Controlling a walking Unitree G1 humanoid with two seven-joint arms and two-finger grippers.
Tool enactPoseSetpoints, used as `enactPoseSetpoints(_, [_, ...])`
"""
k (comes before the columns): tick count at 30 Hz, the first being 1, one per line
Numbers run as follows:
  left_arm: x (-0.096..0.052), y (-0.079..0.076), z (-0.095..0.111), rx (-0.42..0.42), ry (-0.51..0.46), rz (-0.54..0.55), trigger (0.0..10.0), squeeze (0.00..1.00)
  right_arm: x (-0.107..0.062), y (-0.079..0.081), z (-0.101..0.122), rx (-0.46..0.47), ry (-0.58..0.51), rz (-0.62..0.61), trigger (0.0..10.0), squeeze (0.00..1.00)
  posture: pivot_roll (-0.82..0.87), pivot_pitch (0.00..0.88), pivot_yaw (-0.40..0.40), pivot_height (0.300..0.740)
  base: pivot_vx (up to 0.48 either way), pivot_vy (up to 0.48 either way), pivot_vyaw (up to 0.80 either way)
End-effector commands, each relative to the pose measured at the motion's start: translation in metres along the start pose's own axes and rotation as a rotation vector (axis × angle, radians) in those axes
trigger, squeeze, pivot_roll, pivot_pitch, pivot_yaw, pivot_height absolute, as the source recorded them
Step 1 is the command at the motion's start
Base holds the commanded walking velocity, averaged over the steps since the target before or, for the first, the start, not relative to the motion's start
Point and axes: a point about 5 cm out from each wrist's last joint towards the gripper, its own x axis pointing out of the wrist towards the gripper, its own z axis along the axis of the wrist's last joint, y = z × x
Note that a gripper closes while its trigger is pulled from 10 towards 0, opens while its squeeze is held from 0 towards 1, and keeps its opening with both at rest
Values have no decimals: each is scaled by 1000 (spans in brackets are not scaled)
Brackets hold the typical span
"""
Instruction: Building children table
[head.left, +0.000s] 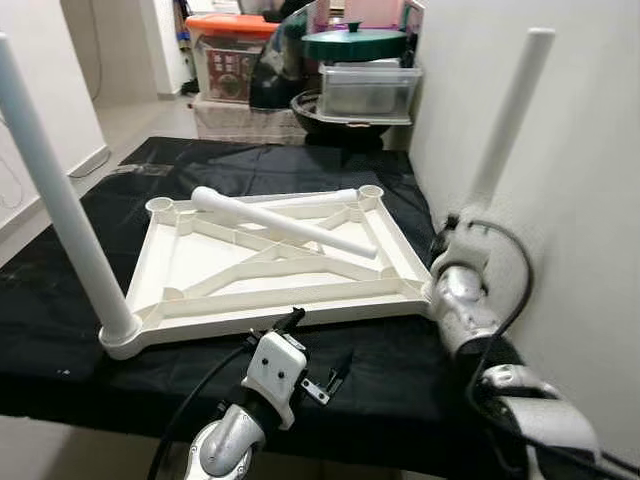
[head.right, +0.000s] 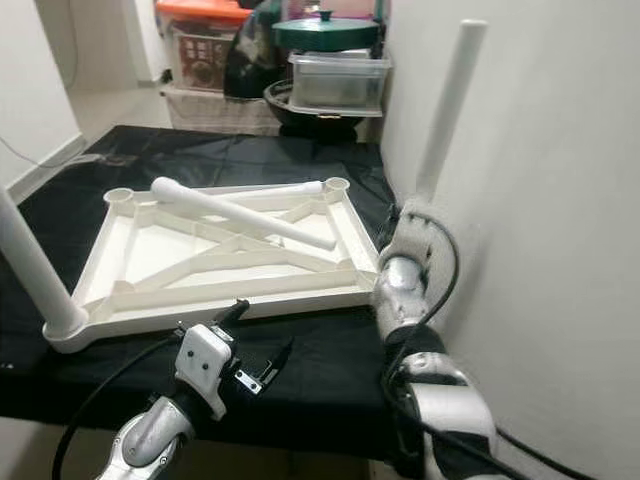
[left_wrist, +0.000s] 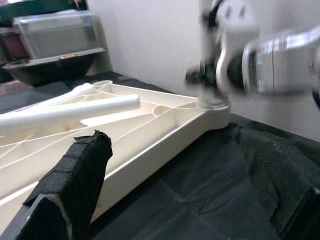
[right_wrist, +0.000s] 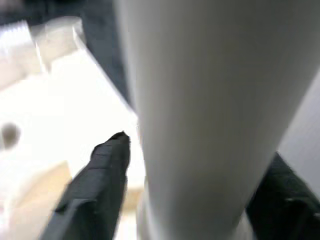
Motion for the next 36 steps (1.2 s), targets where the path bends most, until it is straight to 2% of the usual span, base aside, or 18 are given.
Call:
enactPoseSetpoints(1, [0, -1, -2, 2, 10, 0, 10000, 0, -1, 5, 6, -4, -40, 6, 10000, 0, 92, 0, -49, 740, 0, 0, 0])
enactPoseSetpoints(8, [0, -1, -2, 0, 11, 1, 10000, 0, -4, 2, 2, -1, -54, 5, 10000, 0, 87, 0, -50, 740, 0, 0, 0])
enactPoseSetpoints(10, [-1, -1, -2, -2, 14, 2, 10000, 0, -11, -9, -10, -6, -73, 28, 10000, 0, 84, 0, -49, 740, 0, 0, 0])
enactPoseSetpoints(16, [-1, 0, -3, -3, 18, 5, 10000, 0, -18, -17, -18, -16, -79, 65, 10000, 0, 81, 0, -49, 740, 0, 0, 0])
enactPoseSetpoints(18, [-2, 1, -4, -3, 25, 10, 10000, 0, -25, -20, -21, -32, -90, 91, 10000, 0, 75, 0, -44, 740, 0, 0, 0])
enactPoseSetpoints(20, [-2, 3, -6, -6, 44, 24, 10000, 0, -39, -25, -24, -64, -123, 142, 10000, 0, 69, 0, -38, 740, 0, 0, 0])
enactPoseSetpoints(23, [-3, 6, -10, -1, 79, 42, 10000, 0, -61, -20, -25, -107, -185, 268, 10000, 0, 57, 0, -29, 740, 0, 0, 0])
enactPoseSetpoints(25, [-3, 7, -11, -1, 87, 45, 10000, 0, -67, -18, -25, -127, -204, 301, 10000, 0, 57, 0, -29, 740, 0, 0, 0])
enactPoseSetpoints(28, [-5, 11, -20, 15, 155, 68, 10000, 0, -91, -9, -35, -183, -238, 415, 10000, 0, 53, 0, -25, 740, 0, 0, 0])
enactPoseSetpoints(36, [-6, 14, -26, 12, 187, 94, 10000, 0, -101, -7, -47, -181, -179, 393, 10000, 0, 55, 0, -20, 740, 0, 0, 0])
